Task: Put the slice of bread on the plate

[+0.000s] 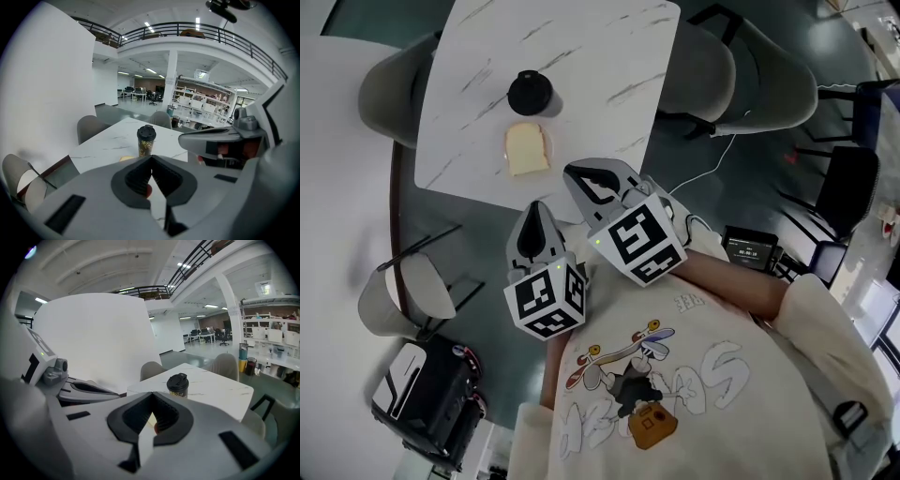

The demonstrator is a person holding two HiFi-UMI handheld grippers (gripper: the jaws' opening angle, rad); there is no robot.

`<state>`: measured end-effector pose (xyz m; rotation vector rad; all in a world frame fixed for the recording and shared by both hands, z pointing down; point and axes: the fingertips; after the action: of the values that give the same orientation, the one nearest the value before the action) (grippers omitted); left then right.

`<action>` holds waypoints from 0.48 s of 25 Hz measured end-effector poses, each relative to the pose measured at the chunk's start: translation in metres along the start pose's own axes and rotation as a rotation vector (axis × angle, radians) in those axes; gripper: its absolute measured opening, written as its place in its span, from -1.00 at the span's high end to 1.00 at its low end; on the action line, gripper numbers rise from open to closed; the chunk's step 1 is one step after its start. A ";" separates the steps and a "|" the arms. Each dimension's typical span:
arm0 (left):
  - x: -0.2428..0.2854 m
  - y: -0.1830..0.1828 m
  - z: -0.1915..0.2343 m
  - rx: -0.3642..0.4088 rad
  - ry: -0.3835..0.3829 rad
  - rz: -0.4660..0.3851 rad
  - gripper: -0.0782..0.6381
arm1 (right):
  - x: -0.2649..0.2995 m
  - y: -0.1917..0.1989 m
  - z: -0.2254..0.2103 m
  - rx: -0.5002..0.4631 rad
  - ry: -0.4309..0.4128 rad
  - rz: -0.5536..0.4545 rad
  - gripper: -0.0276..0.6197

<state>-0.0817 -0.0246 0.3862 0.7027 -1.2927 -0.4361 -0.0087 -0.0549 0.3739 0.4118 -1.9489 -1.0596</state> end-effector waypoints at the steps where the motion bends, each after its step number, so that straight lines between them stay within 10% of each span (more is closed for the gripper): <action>1: 0.002 0.000 -0.002 0.003 0.008 0.002 0.76 | 0.000 0.000 -0.002 -0.001 0.003 -0.001 0.91; 12: 0.007 -0.009 -0.004 -0.007 0.009 -0.020 0.76 | 0.001 -0.006 -0.012 -0.021 0.006 -0.006 0.91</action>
<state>-0.0748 -0.0349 0.3845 0.7110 -1.2763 -0.4532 -0.0007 -0.0653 0.3729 0.4094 -1.9305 -1.0802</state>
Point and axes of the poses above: the fingertips, and each gripper's own axes: x forward along the fingers, z to its left, y out of its underside, and after that the axes turned 4 degrees about z, right-handed
